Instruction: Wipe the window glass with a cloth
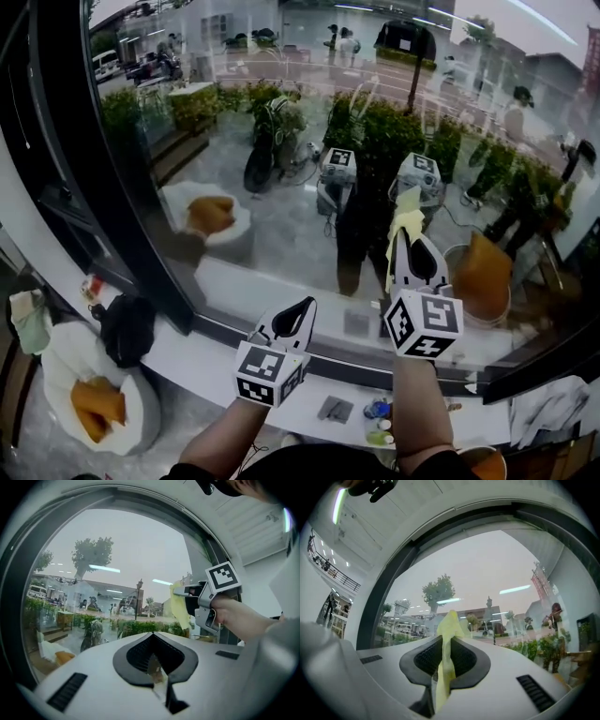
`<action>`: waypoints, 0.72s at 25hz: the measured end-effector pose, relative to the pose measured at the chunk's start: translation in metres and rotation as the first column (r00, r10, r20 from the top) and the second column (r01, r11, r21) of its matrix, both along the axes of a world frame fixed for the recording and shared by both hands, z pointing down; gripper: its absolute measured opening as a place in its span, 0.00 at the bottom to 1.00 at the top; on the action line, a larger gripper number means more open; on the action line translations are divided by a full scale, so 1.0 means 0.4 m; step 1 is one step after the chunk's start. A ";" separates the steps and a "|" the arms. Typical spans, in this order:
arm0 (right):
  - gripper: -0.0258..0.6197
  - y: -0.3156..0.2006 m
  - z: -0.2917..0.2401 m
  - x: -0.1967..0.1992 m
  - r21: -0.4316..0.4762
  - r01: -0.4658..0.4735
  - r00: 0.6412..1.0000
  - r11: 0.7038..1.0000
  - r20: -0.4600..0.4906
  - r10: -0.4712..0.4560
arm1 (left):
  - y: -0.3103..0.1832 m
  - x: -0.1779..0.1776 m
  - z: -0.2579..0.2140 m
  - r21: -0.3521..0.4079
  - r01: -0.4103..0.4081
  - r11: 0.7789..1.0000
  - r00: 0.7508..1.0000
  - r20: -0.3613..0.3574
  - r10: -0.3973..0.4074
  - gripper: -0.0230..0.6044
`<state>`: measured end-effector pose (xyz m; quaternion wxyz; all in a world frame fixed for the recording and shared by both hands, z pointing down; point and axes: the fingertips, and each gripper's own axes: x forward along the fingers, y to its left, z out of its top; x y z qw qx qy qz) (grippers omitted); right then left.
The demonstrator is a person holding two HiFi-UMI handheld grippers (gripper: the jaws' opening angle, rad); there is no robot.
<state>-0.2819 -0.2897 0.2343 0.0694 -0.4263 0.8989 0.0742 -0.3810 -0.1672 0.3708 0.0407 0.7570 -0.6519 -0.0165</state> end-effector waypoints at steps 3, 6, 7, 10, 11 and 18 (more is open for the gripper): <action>0.13 0.011 0.011 -0.061 -0.005 0.045 0.999 0.999 -0.003 -0.045 | 0.008 -0.026 0.013 0.007 0.024 1.000 1.000 0.018 -0.025 0.05; 0.13 0.022 0.016 -0.107 0.006 0.068 0.998 0.998 -0.009 -0.068 | 0.021 -0.046 0.019 0.001 0.048 0.999 0.999 0.020 -0.048 0.05; 0.13 0.027 0.022 -0.127 0.001 0.082 0.997 0.997 -0.012 -0.082 | 0.026 -0.057 0.021 -0.001 0.055 0.998 0.998 0.019 -0.055 0.05; 0.13 0.046 0.054 -0.213 -0.044 0.150 0.989 0.988 -0.013 -0.151 | 0.043 -0.099 0.029 -0.008 0.074 0.997 0.997 0.017 -0.074 0.05; 0.13 0.052 0.064 -0.237 -0.048 0.160 0.987 0.986 -0.020 -0.161 | 0.049 -0.108 0.031 -0.009 0.078 0.997 0.997 0.017 -0.078 0.05; 0.12 0.061 0.086 -0.286 -0.052 0.175 0.984 0.983 -0.031 -0.177 | 0.074 -0.146 0.026 -0.011 0.108 0.994 0.994 0.027 -0.107 0.05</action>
